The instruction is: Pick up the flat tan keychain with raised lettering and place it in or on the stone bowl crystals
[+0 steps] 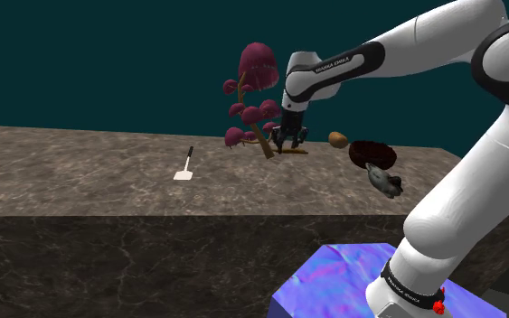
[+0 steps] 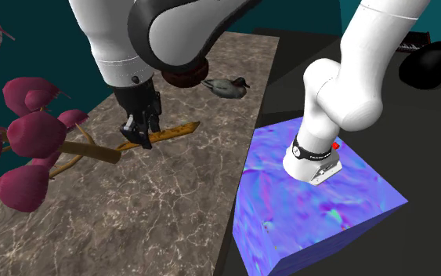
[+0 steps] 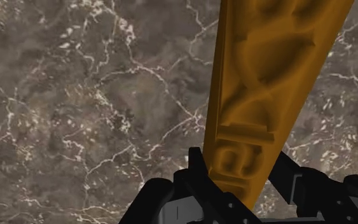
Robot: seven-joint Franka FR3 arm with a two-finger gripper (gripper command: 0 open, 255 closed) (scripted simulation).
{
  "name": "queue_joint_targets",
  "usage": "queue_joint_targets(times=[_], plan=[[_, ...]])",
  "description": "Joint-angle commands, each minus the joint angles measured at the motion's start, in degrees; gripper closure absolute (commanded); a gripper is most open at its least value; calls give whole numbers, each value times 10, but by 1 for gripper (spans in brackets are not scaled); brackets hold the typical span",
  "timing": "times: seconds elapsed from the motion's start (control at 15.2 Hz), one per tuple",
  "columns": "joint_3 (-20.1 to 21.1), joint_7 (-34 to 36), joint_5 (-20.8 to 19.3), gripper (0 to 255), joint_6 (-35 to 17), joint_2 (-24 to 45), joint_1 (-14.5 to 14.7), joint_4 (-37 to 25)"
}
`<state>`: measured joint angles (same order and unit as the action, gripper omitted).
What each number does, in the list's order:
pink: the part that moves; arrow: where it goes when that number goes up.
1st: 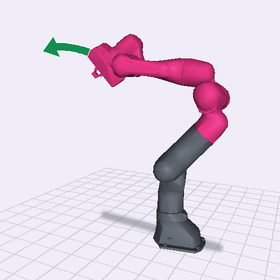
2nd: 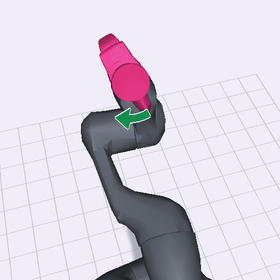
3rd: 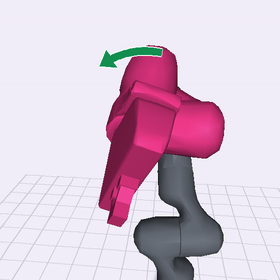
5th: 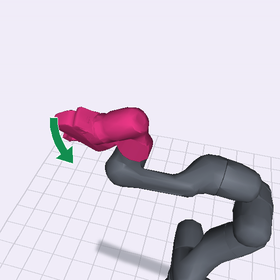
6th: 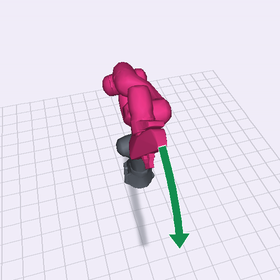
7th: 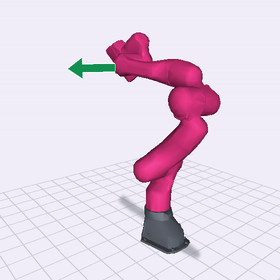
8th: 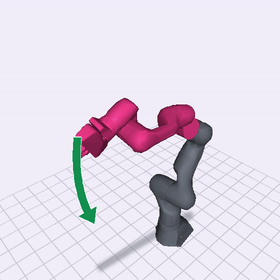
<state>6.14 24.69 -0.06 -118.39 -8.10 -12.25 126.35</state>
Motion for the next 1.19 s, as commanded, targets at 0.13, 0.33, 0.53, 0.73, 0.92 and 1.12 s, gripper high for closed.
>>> queue_joint_targets(times=[0.13,0.33,0.53,0.73,0.92,1.12], plan=[[-1,-1,1,255,31,-8,0,-23],[-1,-2,2,255,54,-14,0,-40],[-1,-3,2,255,77,-19,0,-58],[-10,-17,1,255,89,-27,-6,-62],[-35,-58,-3,255,88,-42,-24,-47],[-61,-99,-9,255,88,-51,-42,-37]])
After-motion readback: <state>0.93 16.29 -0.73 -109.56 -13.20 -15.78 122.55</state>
